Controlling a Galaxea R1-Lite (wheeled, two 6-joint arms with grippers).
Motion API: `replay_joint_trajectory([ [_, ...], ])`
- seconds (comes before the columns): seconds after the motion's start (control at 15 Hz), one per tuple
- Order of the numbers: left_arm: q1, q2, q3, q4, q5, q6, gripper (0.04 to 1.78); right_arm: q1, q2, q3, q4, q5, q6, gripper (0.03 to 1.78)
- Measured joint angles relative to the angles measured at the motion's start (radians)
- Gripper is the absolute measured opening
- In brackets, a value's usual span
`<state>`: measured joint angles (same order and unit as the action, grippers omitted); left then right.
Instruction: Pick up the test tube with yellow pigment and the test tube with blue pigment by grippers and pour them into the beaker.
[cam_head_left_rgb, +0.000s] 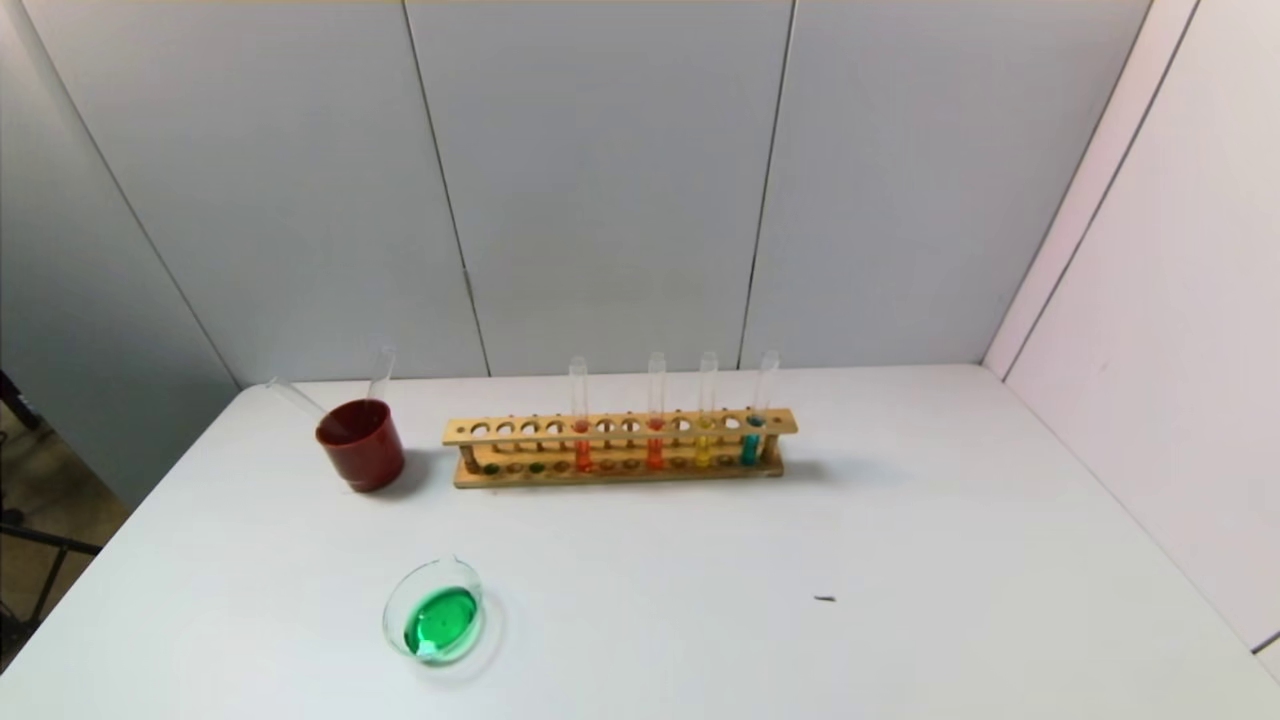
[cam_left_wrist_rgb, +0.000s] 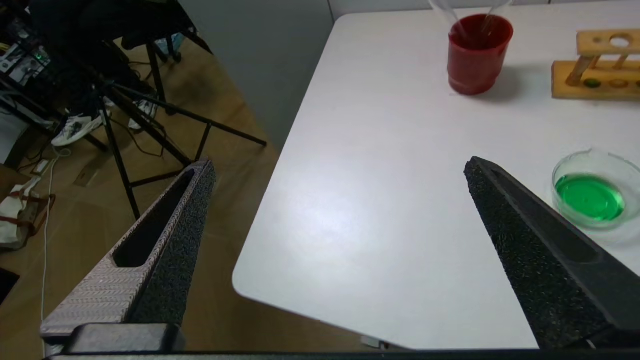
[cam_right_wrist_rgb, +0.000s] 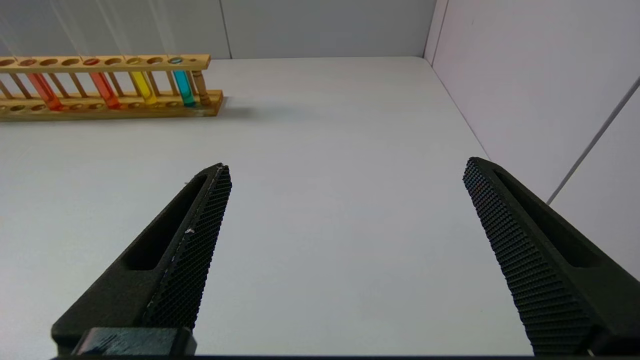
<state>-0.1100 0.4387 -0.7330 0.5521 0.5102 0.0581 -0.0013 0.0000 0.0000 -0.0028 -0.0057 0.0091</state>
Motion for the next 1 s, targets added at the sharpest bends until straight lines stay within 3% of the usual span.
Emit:
replay_joint_trajectory([
  [0.2,0.122,-0.143,0.063,0.116,-0.1,-0.015,1.75,0.0,0.0,0.0,0.0,0.0,0.0,1.7],
  [0.47,0.131,-0.29,0.197,0.085,-0.155,-0.017,1.75,0.0,0.0,0.0,0.0,0.0,0.0,1.7],
  [0.8,0.118,-0.421,0.531,-0.253,-0.279,0.03,1.75,0.0,0.0,0.0,0.0,0.0,0.0,1.7],
  [1.0,0.115,-0.437,0.693,-0.492,-0.494,0.023,1.75,0.0,0.0,0.0,0.0,0.0,0.0,1.7],
])
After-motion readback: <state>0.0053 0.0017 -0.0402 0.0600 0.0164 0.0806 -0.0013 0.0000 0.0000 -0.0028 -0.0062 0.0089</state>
